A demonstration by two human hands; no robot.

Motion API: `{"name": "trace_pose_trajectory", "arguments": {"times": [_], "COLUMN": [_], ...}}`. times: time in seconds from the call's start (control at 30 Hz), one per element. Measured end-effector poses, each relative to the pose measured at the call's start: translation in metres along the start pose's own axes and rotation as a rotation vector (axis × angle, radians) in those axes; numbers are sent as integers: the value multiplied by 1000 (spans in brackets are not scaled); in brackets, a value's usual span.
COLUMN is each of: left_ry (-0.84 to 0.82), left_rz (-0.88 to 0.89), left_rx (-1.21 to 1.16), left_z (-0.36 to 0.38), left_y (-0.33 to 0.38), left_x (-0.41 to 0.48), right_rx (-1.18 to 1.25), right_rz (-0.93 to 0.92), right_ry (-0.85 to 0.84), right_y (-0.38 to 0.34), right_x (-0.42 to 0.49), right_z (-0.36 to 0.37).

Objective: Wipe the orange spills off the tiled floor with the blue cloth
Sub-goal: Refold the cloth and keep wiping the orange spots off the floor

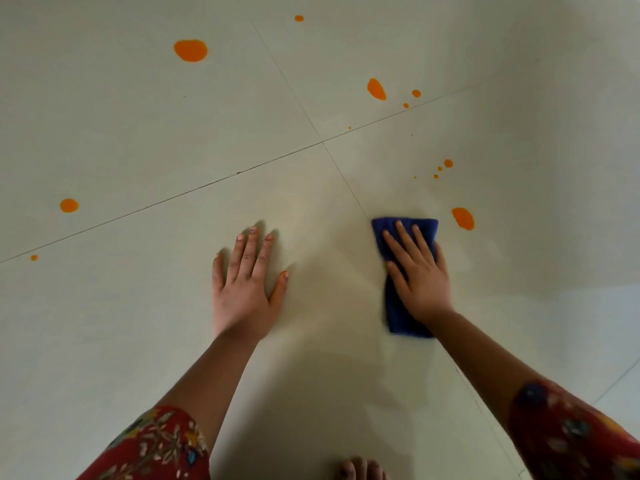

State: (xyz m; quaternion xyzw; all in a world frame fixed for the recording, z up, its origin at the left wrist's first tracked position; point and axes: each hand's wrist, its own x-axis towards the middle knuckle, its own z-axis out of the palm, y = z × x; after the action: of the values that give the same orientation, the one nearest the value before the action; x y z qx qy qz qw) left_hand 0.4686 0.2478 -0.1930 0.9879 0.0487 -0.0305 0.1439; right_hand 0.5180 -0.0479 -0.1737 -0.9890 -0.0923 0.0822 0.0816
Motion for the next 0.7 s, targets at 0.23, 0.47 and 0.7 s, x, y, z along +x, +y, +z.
{"name": "trace_pose_trajectory", "arguments": {"times": [0.23,0.47,0.7], "left_ry": [9,10,3], "left_rz": [0,3,-11], "left_rx": [10,15,15], "left_z": [0,2,-7], "left_y": [-1,-1,4], "left_x": [0,0,-1], "right_rx": [-35,-21,11], "right_rz": [-244,-147,8], "right_ry": [-19,-14,-7], "right_y": [-76,2,-32], "right_x": [-9,-34,13], "right_z": [23,8,5]}}
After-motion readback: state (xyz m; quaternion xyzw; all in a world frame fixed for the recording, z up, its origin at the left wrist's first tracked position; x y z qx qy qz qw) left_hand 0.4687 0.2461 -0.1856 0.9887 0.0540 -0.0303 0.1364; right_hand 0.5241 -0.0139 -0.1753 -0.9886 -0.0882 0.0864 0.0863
